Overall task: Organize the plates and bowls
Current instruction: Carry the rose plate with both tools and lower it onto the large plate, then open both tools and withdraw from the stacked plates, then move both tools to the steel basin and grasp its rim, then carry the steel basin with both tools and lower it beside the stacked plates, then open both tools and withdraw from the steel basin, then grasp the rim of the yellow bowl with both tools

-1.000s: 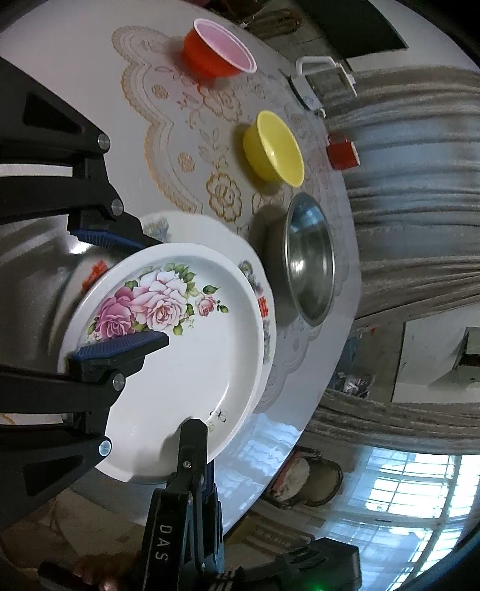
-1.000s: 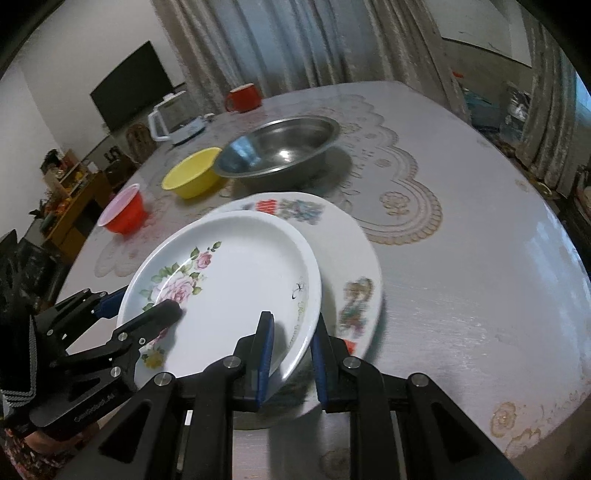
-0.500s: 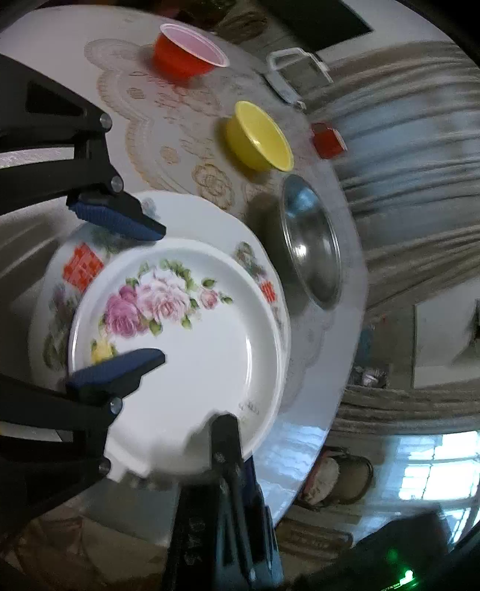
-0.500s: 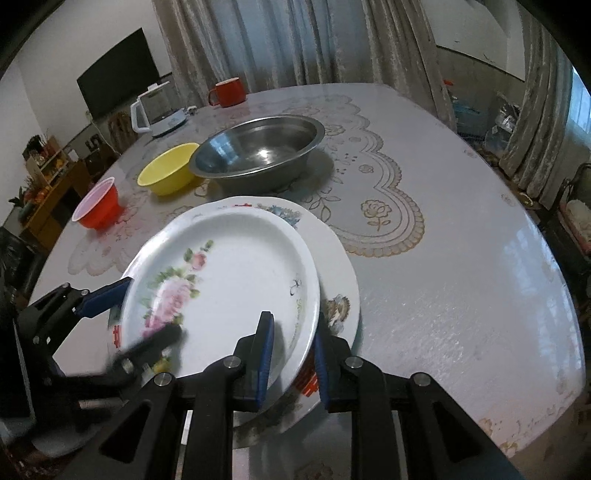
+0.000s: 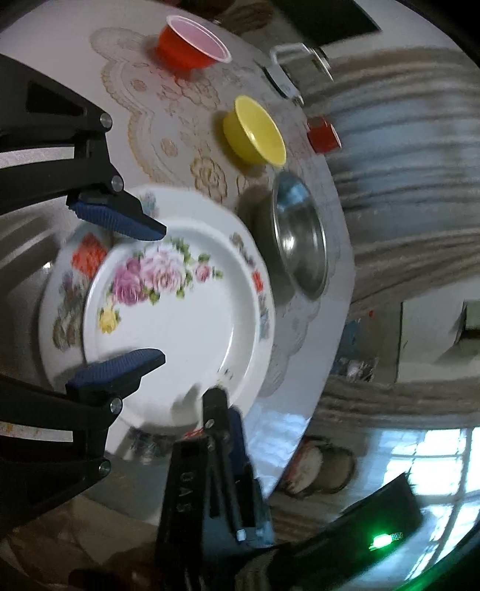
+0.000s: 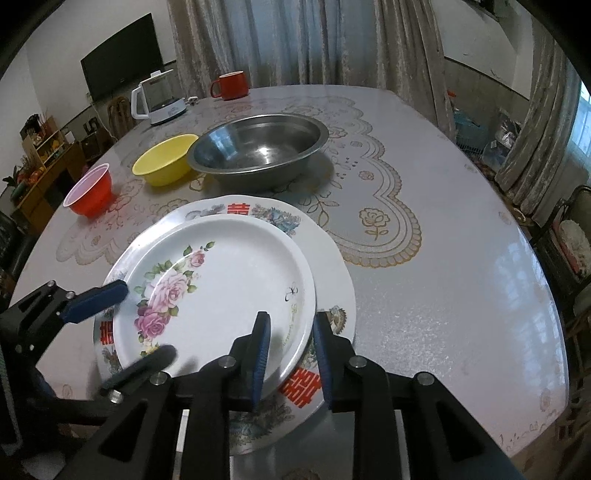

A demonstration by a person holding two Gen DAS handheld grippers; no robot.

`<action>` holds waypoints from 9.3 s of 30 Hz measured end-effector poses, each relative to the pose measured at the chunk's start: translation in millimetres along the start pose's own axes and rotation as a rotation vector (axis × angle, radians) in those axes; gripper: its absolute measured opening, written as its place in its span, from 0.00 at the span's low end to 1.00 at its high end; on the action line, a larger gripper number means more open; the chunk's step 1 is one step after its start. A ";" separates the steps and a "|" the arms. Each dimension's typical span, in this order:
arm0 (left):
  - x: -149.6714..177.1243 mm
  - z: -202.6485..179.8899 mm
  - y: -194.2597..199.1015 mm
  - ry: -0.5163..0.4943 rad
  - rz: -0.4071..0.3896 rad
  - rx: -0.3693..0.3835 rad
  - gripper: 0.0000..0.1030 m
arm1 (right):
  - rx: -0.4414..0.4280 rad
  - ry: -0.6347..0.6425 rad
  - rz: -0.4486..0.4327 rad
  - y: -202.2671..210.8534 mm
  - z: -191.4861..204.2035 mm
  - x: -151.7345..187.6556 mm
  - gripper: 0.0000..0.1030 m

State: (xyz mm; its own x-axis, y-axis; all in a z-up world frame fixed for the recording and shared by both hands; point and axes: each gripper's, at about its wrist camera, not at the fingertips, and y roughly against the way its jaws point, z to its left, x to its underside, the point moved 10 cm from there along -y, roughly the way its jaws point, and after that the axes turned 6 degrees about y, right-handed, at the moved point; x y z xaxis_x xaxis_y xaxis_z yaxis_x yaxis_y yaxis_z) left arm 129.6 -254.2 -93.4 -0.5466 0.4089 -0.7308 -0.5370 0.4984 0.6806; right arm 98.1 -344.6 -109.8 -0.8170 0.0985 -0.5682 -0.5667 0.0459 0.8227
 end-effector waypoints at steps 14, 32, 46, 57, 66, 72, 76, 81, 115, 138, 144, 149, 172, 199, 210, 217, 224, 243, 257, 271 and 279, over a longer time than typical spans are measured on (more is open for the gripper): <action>11.5 38.3 -2.4 0.179 0.028 -0.024 0.47 | 0.004 -0.002 -0.017 2.5 5.2 1.6 0.33; 17.3 33.0 1.5 0.177 0.003 -0.014 0.59 | 0.022 0.002 -0.032 3.0 7.7 2.4 0.37; 27.5 81.9 33.6 0.285 -0.025 -0.149 0.75 | 0.027 -0.024 -0.014 3.7 8.4 3.2 0.38; 26.0 109.3 39.9 0.329 -0.019 -0.233 0.79 | 0.013 -0.013 -0.041 14.2 15.2 -9.7 0.38; 20.9 121.5 27.7 0.339 0.017 -0.281 0.87 | 0.014 0.009 -0.048 5.3 6.3 -38.4 0.38; 5.0 131.8 17.5 0.365 0.025 -0.264 0.88 | -0.010 -0.013 -0.078 -4.5 -10.0 -65.5 0.39; -17.8 138.9 8.5 0.410 0.012 -0.226 0.94 | -0.046 -0.050 -0.101 -14.6 -21.6 -89.9 0.42; -52.5 139.4 -14.6 0.395 0.023 -0.207 0.94 | -0.072 -0.122 -0.093 -38.1 -39.4 -117.4 0.42; -108.4 89.9 -148.9 0.278 0.198 0.013 0.44 | -0.228 -0.202 0.037 -136.6 -40.5 -147.8 0.18; -81.8 96.0 -16.8 0.305 0.027 -0.046 0.44 | -0.270 -0.085 -0.084 -35.7 24.6 -133.8 0.18; -55.7 114.4 19.0 0.353 -0.006 -0.063 0.44 | -0.297 -0.038 -0.114 -11.3 62.8 -123.3 0.18; -30.3 126.0 37.9 0.398 -0.003 -0.075 0.44 | -0.337 -0.017 -0.107 -1.9 93.2 -110.7 0.18; 57.1 182.9 91.8 0.514 0.007 -0.186 0.44 | -0.443 0.048 -0.032 1.6 197.7 -54.0 0.18; 96.8 202.7 78.7 0.564 0.046 -0.208 0.44 | -0.420 0.058 0.061 -31.3 226.1 -20.6 0.19; 83.8 193.3 57.8 0.505 0.063 -0.220 0.44 | -0.397 0.005 0.065 -28.3 210.2 -19.0 0.29; 78.7 187.3 48.0 0.482 0.076 -0.224 0.44 | -0.341 -0.029 0.015 -3.9 183.5 -27.6 0.33; 78.2 186.5 52.8 0.500 0.075 -0.203 0.46 | -0.320 -0.043 -0.063 16.3 161.6 -42.5 0.33; 70.7 204.5 93.8 0.556 -0.003 -0.271 0.80 | -0.338 0.008 -0.021 2.8 169.1 -38.4 0.33; 25.5 232.5 91.5 0.538 -0.008 -0.298 0.94 | -0.291 0.037 -0.060 -15.4 134.1 -112.2 0.33; -54.6 232.7 40.0 0.463 0.022 -0.225 0.94 | -0.326 -0.124 0.029 -111.4 97.2 -204.1 0.33; -76.7 244.3 -19.9 0.440 0.142 -0.219 0.88 | -0.316 -0.125 0.120 -164.5 109.1 -215.3 0.28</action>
State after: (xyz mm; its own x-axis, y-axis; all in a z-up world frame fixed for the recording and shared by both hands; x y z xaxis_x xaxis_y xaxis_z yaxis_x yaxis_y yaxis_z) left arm 339.2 -108.8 -63.8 -0.8175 0.0771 -0.5708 -0.5341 0.2696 0.8013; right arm 378.8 -265.0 -120.8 -0.8712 0.2064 -0.4454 -0.4888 -0.2814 0.8257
